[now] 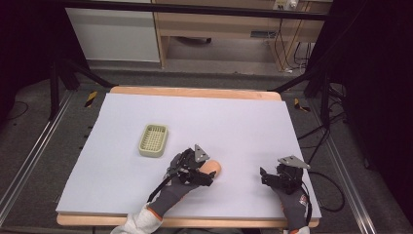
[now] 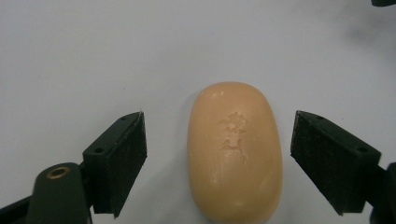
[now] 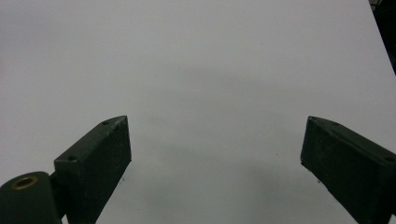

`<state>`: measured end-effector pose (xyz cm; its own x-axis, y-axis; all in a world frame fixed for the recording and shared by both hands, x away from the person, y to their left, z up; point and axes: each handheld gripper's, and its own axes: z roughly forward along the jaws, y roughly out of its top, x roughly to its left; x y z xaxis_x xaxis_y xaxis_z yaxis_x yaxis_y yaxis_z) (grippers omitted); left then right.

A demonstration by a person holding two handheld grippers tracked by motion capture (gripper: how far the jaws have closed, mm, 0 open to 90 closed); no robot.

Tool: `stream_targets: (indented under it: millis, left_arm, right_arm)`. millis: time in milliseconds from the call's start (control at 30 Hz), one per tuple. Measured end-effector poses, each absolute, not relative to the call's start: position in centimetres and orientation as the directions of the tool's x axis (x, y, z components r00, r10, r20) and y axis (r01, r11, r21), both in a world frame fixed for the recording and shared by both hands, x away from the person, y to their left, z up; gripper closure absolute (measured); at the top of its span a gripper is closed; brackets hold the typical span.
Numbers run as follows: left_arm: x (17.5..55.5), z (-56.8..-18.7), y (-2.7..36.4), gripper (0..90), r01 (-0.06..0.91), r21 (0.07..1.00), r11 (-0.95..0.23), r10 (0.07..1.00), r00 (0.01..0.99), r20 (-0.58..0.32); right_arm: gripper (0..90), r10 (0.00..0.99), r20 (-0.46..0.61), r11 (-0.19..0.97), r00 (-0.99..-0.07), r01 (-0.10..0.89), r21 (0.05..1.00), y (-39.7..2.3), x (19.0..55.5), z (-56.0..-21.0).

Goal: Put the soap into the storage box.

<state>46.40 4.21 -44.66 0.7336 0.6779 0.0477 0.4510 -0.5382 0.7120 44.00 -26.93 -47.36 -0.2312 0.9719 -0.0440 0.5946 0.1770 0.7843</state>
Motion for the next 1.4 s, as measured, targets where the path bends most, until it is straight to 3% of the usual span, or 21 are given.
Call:
stream_targets:
  millis: [1400]
  left_arm:
    - [47.4,-47.4,2.6,29.3,0.49,0.641,-0.59,0.649,0.76,0.016]
  right_arm:
    - [8.6,0.971,-0.048,0.183,-0.233,0.602,0.777,-26.8,44.1,-47.5]
